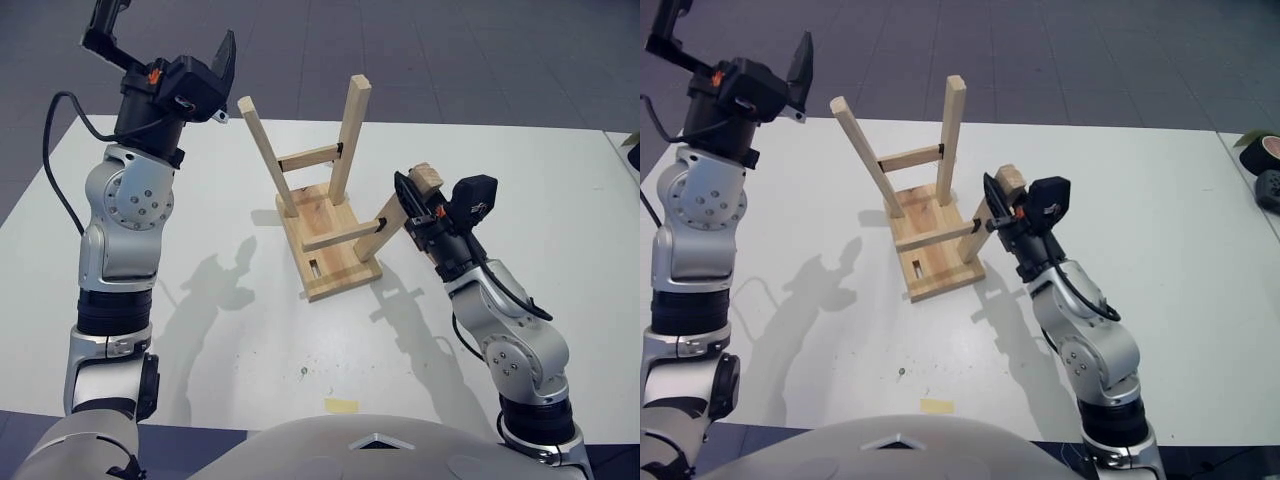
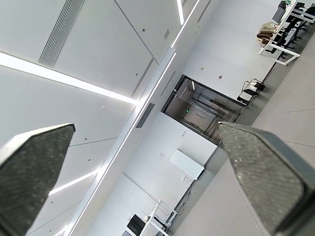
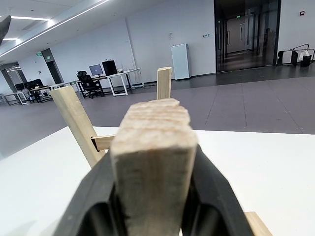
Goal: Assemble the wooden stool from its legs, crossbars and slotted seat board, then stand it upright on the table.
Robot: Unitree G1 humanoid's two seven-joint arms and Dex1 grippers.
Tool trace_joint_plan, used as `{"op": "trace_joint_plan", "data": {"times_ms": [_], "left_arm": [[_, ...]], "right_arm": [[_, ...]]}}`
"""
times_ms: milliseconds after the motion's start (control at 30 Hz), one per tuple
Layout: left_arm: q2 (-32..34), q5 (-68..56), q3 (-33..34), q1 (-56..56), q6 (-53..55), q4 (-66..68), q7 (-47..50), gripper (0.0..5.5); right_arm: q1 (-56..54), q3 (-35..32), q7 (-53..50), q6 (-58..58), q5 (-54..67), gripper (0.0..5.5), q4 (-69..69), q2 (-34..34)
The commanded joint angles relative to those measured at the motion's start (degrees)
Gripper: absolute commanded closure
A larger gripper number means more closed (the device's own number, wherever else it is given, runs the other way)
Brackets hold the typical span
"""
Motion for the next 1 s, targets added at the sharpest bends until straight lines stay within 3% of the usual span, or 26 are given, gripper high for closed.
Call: {"op": "trace_joint_plan", "data": {"times_ms": [33, 233, 367, 433, 600, 800, 867, 1000], "left_arm": [[-0.5, -0.5, -0.2, 0.3, 0.9, -0.4, -0.3, 0.10], [-0.3, -0.7, 0.1, 0.8, 1.3, -0.4, -0.3, 0.10], [-0.5, -0.6, 0.6, 1.7, 2.3, -1.7, -0.1, 0.10], [-0.5, -0.5, 0.8, 2.3, 2.9, -2.5, 0.0, 0.10], [-0.4, -0.7, 1.2, 3.2, 3.8, -3.4, -0.1, 0.10], [-1.0, -1.3, 0.5, 2.9, 4.1, -3.3, -0.5, 0.10], [-1.3, -1.8, 0.5, 3.2, 4.7, -3.2, -0.8, 0.10], [-1.4, -2.0, 0.4, 3.0, 5.0, -2.6, -0.8, 0.10]], "right_arm": [[-2.2, -2.3, 0.3, 2.5, 0.6, 3.99, -0.3, 1.2], [-9.1, -15.0, -1.5, -2.4, 19.6, 2.97, -5.4, 8.4], [-12.1, -28.2, -4.9, -4.7, 34.6, 2.26, -2.0, 4.2], [-8.6, -31.8, -2.6, -1.9, 32.4, 1.98, 3.8, -1.9], [7.8, -24.8, 21.0, 0.7, 14.6, 1.17, 13.0, -18.6], [11.8, -19.4, 27.5, 1.3, 3.8, 0.16, 23.3, -20.5], [11.2, -15.4, 29.2, 2.7, 0.2, 0.11, 25.4, -21.3], [8.7, -12.1, 33.9, 5.6, -2.0, 0.78, 27.1, -22.9]]}}
